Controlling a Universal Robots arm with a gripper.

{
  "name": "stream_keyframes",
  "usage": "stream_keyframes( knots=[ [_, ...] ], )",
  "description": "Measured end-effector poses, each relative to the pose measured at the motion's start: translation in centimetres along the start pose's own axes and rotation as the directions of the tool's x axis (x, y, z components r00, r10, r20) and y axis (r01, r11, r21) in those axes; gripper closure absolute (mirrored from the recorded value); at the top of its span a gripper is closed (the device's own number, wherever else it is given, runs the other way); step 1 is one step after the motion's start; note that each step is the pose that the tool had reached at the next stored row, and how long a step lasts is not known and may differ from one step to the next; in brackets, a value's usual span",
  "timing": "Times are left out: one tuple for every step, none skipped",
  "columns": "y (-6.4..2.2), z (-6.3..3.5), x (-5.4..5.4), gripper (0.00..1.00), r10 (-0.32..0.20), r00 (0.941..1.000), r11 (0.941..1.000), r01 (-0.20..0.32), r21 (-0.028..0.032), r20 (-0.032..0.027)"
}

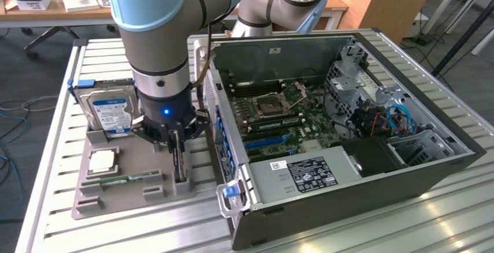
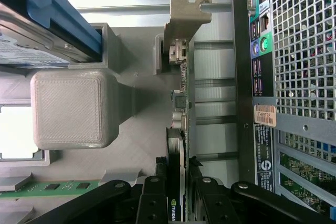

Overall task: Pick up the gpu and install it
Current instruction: 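Pick up the gpu and move the gpu toward the slot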

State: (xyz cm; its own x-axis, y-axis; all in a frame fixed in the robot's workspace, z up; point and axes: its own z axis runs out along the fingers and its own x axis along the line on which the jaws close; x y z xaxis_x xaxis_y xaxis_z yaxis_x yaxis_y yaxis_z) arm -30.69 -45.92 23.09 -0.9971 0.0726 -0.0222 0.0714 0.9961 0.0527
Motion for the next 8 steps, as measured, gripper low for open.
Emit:
stream_keyframes(
  knots=[
    [0.0, 0.0, 0.0, 0.74, 0.0, 1.0, 1.0, 0.0, 0.0, 0.0],
    [0.0, 0.0, 0.0, 0.74, 0.0, 1.0, 1.0, 0.0, 0.0, 0.0],
    [0.0, 0.0, 0.0, 0.74, 0.0, 1.0, 1.0, 0.0, 0.0, 0.0001],
    [0.0, 0.0, 0.0, 0.74, 0.0, 1.0, 1.0, 0.0, 0.0, 0.0],
    [0.0, 0.0, 0.0, 0.74, 0.0, 1.0, 1.0, 0.0, 0.0, 0.0],
    [0.0, 0.0, 0.0, 0.74, 0.0, 1.0, 1.0, 0.0, 0.0, 0.0],
    [0.01, -0.07, 0.0, 0.74, 0.0, 1.0, 1.0, 0.0, -0.0001, 0.0001],
    [0.01, -0.18, 0.0, 0.74, 0.0, 1.0, 1.0, 0.0, 0.0, 0.0]
  ],
)
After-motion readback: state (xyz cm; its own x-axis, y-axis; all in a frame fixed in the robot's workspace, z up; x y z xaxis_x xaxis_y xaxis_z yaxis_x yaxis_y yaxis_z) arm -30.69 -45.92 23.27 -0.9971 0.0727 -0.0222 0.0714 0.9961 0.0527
